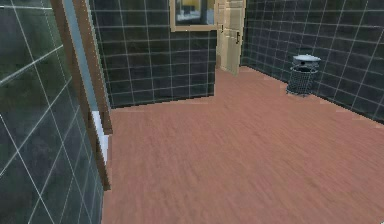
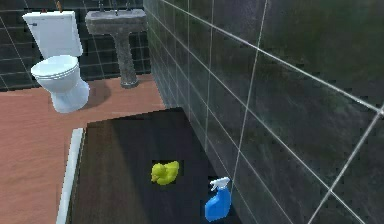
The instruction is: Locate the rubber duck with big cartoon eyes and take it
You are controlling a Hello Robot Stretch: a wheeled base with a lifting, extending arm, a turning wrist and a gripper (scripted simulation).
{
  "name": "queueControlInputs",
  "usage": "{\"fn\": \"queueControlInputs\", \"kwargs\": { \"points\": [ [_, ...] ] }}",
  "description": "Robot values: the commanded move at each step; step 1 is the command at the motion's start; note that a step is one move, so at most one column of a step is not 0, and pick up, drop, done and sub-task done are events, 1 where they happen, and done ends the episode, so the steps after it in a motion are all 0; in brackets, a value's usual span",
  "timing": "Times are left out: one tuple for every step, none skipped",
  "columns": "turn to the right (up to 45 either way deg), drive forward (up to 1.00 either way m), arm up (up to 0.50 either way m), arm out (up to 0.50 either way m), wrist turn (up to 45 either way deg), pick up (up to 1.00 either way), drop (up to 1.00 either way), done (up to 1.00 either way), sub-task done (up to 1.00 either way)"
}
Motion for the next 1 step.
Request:
{"fn": "queueControlInputs", "kwargs": {
  "points": [
    [0.0,0.0,0.26,0.0,0.0,0.0,0.0,0.0,0.0]
  ]
}}
